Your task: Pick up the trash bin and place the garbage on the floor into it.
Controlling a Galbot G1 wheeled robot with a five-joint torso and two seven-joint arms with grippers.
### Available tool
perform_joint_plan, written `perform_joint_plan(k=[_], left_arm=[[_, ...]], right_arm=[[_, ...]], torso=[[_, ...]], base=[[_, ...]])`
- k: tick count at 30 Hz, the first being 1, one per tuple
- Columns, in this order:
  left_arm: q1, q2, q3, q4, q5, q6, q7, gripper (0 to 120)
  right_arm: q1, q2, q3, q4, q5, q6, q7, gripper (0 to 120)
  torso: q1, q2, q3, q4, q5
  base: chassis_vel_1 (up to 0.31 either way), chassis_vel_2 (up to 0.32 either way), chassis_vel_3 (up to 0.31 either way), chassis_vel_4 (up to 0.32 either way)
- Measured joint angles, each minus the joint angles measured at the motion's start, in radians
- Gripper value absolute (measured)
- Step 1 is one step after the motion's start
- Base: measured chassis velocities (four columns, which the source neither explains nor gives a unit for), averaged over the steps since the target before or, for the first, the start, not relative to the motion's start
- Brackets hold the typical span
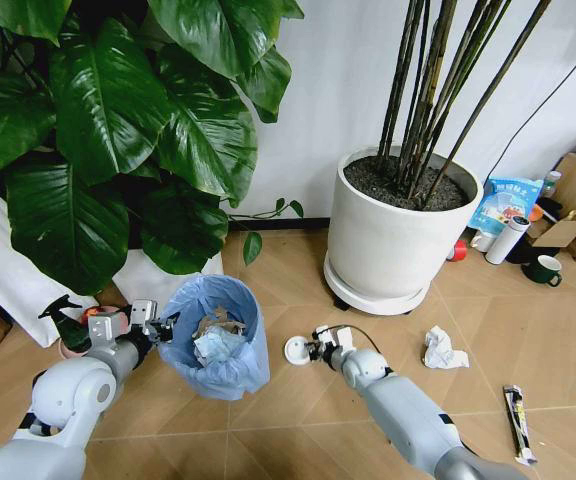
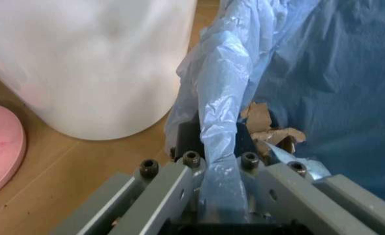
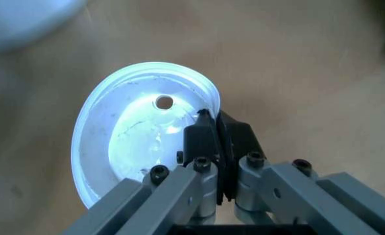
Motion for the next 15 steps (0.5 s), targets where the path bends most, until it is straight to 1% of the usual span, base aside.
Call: perform_joint_plan(k=[4,5,10,11,12,15], left_arm=[[-0.008,0.010,0.009,0.005,-0.004,0.000,0.001,0],[-0.008,0.010,0.009,0.005,-0.004,0.000,0.001,0],[-0.020,0.029,0.032,0.022,-0.006,-0.008,0.016,0],[-0.020,0.029,0.032,0.022,-0.006,-0.008,0.016,0],[-0.024,0.033,0.037,0.026,-0.007,-0.008,0.018,0],[-0.049,0.047,0.059,0.043,-0.019,-0.007,0.020,0]], right_arm=[[-0.010,-0.027,0.042,0.143,0.009,0.002,0.016,0],[-0.010,-0.027,0.042,0.143,0.009,0.002,0.016,0],[0.002,-0.048,0.084,0.312,0.020,-0.005,0.026,0],[0.002,-0.048,0.084,0.312,0.020,-0.005,0.026,0],[0.004,-0.053,0.090,0.344,0.026,-0.008,0.030,0],[0.011,-0.078,0.107,0.484,0.065,-0.030,0.053,0]], torso=[[0.000,0.000,0.000,-0.0001,0.0001],[0.000,0.000,0.000,-0.0001,0.0001],[0.000,0.000,0.000,0.0001,-0.0001],[0.000,0.000,0.000,0.0001,-0.0001],[0.000,0.000,0.000,0.0002,0.0000],[0.000,0.000,0.000,0.0000,0.0000]], base=[[0.000,0.000,0.000,0.000],[0.000,0.000,0.000,0.000],[0.000,0.000,0.000,0.000],[0.000,0.000,0.000,0.000],[0.000,0.000,0.000,0.000],[0.000,0.000,0.000,0.000]])
